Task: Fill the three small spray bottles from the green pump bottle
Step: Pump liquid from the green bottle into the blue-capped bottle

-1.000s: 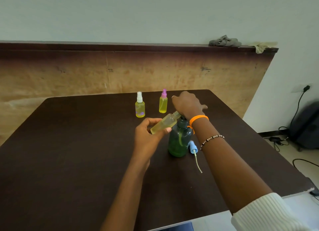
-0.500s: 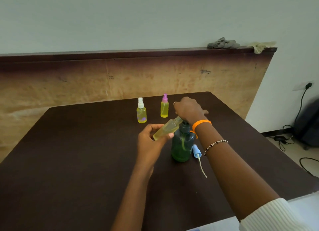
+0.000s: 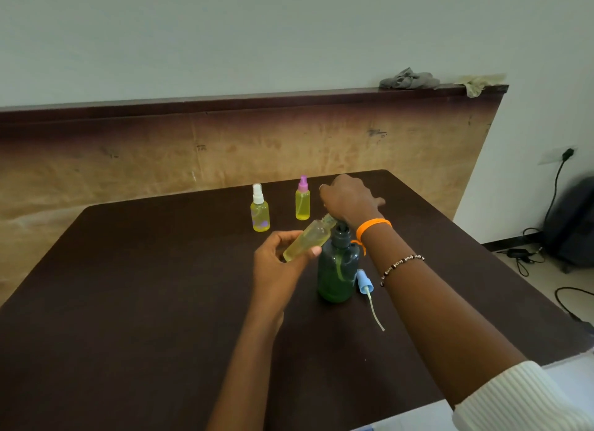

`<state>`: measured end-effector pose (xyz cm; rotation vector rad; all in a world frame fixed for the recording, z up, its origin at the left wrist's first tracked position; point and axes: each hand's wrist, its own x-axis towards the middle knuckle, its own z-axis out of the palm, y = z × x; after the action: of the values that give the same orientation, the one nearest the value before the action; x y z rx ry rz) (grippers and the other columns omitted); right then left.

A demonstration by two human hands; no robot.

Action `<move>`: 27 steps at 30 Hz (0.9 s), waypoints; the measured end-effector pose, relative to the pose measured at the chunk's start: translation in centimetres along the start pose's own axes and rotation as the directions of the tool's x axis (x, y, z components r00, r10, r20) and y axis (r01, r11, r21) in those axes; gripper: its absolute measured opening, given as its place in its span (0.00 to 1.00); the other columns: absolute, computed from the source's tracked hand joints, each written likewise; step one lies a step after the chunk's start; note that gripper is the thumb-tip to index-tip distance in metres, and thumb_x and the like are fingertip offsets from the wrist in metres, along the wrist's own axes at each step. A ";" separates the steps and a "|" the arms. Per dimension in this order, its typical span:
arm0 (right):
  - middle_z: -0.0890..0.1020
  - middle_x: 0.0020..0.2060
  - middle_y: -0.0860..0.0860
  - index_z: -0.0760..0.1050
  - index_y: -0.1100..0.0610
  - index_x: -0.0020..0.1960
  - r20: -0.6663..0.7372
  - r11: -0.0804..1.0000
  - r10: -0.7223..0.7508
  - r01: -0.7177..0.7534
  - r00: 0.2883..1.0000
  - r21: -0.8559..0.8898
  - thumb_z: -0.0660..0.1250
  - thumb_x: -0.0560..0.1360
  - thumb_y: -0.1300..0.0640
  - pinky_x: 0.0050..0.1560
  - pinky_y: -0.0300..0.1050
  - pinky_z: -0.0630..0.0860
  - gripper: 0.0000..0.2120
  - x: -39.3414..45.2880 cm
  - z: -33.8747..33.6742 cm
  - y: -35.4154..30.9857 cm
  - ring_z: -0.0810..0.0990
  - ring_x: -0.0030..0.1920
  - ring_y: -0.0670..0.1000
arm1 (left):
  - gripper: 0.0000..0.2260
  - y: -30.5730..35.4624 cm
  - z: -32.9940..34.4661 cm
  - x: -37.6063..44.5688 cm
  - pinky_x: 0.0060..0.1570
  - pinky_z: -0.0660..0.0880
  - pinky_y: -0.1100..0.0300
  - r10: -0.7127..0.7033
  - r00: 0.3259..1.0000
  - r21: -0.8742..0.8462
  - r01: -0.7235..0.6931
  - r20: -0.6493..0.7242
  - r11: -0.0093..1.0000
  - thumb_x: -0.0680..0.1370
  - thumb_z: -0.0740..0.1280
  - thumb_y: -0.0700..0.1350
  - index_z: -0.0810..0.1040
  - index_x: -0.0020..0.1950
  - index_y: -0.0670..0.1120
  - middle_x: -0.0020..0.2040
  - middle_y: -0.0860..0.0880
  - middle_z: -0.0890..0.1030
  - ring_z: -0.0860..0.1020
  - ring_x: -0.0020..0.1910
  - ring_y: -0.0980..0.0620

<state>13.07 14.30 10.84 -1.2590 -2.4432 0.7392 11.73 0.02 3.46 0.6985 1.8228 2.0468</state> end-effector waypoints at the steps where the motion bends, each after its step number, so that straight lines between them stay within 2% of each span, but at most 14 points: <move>1: 0.78 0.56 0.57 0.75 0.59 0.51 -0.009 1.000 -0.001 0.001 1.000 -0.001 0.54 0.78 0.50 0.70 0.69 0.50 0.16 0.0 0.1 0.1 0.73 0.60 0.62 | 0.11 -0.2 0.0 0.0 0.42 0.76 0.68 0.000 1.000 0.000 0.000 -0.001 1.000 0.69 0.74 0.37 0.79 0.47 0.49 0.44 0.53 0.83 0.80 0.43 0.60; 4: 0.77 0.55 0.57 0.74 0.59 0.50 -0.021 1.000 -0.004 0.004 1.000 0.000 0.54 0.78 0.51 0.70 0.70 0.50 0.15 -0.1 0.4 0.3 0.73 0.61 0.62 | 0.11 -0.4 0.0 0.0 0.41 0.75 0.69 -0.008 1.000 -0.010 0.008 -0.001 1.000 0.69 0.74 0.36 0.79 0.47 0.48 0.44 0.52 0.83 0.80 0.42 0.61; 9: 0.77 0.57 0.58 0.75 0.60 0.56 0.008 0.999 -0.022 0.022 1.000 -0.028 0.53 0.79 0.47 0.70 0.70 0.50 0.20 -0.3 -0.2 0.0 0.72 0.62 0.63 | 0.11 0.0 -0.2 0.0 0.40 0.75 0.72 0.008 1.000 -0.007 -0.008 0.001 1.000 0.69 0.74 0.36 0.79 0.48 0.47 0.45 0.52 0.83 0.80 0.43 0.60; 12: 0.76 0.59 0.58 0.75 0.60 0.59 0.049 0.998 -0.026 0.029 0.998 -0.064 0.52 0.79 0.46 0.70 0.70 0.50 0.22 0.0 -0.3 -0.5 0.71 0.63 0.62 | 0.11 0.6 -0.2 0.2 0.39 0.74 0.73 0.016 1.000 0.001 -0.016 0.007 1.000 0.69 0.75 0.37 0.79 0.48 0.48 0.45 0.52 0.83 0.79 0.42 0.62; 15: 0.79 0.57 0.56 0.76 0.60 0.56 0.073 1.000 -0.026 0.026 0.997 0.000 0.54 0.78 0.48 0.69 0.68 0.54 0.20 0.1 0.1 -0.4 0.74 0.60 0.62 | 0.11 0.6 -0.3 0.1 0.40 0.74 0.73 0.011 1.000 0.006 -0.011 0.009 1.000 0.69 0.74 0.37 0.80 0.49 0.47 0.45 0.52 0.83 0.79 0.42 0.62; 17: 0.79 0.54 0.56 0.77 0.60 0.54 0.041 0.999 -0.020 0.018 0.999 0.040 0.54 0.77 0.48 0.68 0.65 0.57 0.19 0.1 0.2 -0.1 0.75 0.58 0.61 | 0.11 0.4 -0.4 0.0 0.40 0.75 0.72 0.008 1.000 0.009 -0.008 0.010 1.000 0.69 0.75 0.37 0.80 0.49 0.47 0.45 0.51 0.83 0.79 0.43 0.60; 22: 0.79 0.53 0.57 0.76 0.60 0.54 0.017 0.999 -0.050 0.049 0.999 0.005 0.53 0.78 0.46 0.68 0.64 0.58 0.21 -0.3 0.3 0.3 0.75 0.56 0.61 | 0.11 0.4 -0.4 0.0 0.41 0.75 0.70 -0.011 1.000 0.018 0.010 0.014 1.000 0.69 0.75 0.37 0.79 0.48 0.48 0.45 0.52 0.83 0.79 0.43 0.60; 27: 0.78 0.56 0.56 0.75 0.59 0.56 0.035 0.995 -0.074 0.076 0.997 -0.061 0.52 0.79 0.45 0.69 0.63 0.58 0.21 -0.4 -0.3 -0.2 0.74 0.58 0.61 | 0.11 0.9 -0.6 -0.1 0.42 0.75 0.69 -0.001 1.000 0.020 0.001 0.022 1.000 0.69 0.75 0.37 0.79 0.46 0.50 0.44 0.53 0.83 0.79 0.43 0.59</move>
<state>13.30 13.97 11.19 -1.1779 -2.5428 0.6740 11.58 -0.64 4.29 0.7229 1.8337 2.0148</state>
